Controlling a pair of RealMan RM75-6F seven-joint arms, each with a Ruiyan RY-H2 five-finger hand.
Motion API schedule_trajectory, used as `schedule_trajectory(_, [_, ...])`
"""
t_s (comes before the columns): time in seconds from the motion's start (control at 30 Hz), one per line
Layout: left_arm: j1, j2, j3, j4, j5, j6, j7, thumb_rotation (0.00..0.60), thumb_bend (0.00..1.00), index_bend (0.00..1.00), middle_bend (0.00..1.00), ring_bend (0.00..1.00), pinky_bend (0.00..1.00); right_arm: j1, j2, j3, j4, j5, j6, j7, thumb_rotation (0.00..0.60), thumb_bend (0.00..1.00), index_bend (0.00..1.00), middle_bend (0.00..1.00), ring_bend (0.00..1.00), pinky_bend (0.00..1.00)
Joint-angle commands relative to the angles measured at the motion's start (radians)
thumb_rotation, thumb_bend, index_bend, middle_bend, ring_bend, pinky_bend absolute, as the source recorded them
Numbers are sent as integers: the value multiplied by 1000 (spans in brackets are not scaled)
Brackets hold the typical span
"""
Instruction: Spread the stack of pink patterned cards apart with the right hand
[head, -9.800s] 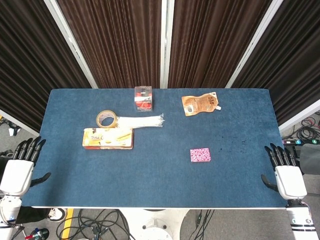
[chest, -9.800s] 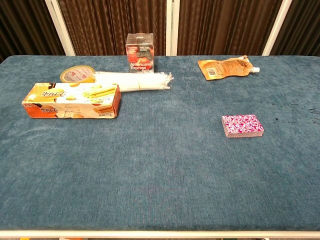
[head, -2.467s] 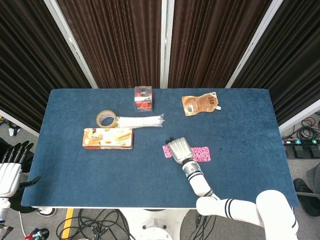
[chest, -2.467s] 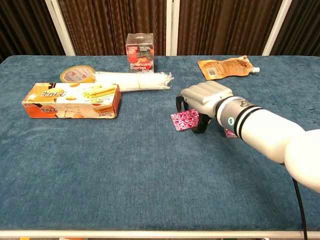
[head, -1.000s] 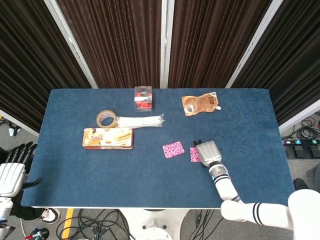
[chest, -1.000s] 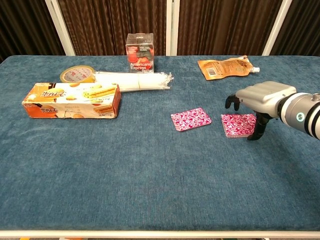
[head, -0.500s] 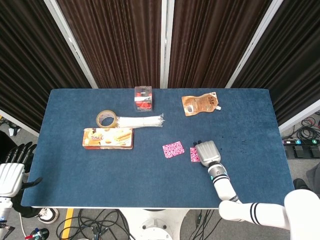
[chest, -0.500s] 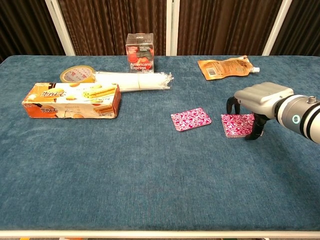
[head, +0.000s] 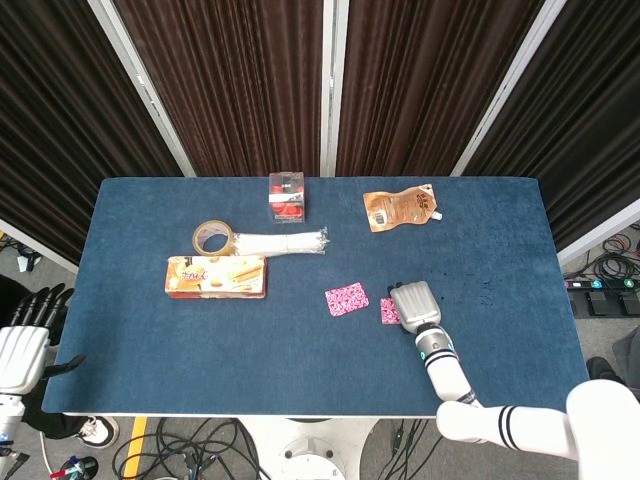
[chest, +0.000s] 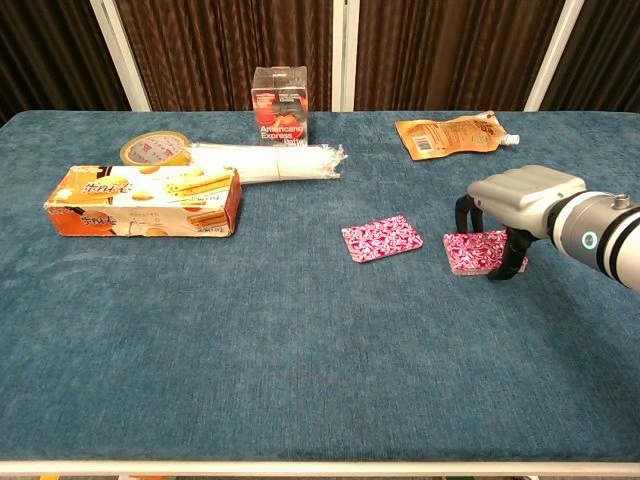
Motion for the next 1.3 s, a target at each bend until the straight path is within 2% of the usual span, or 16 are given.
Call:
schedule_trajectory(0.03, [0, 0, 0, 0, 0, 1, -2, 600, 0, 73, 32, 0, 99, -1, -1, 1, 2, -2, 1, 0, 600, 108, 358, 352, 729, 878])
schedule_trajectory(1.03, [0, 1, 1, -1, -3, -4, -3, 600, 0, 73, 32, 0, 99, -15, 3, 13, -5, -29, 14, 11, 600, 141, 433, 418, 730, 878])
schedule_trajectory(1.3, [0, 2, 1, 0, -1, -3, -6, 600, 0, 73, 32, 0, 99, -13, 21, 37, -10, -26, 24, 17, 600, 141, 444, 426, 730, 878])
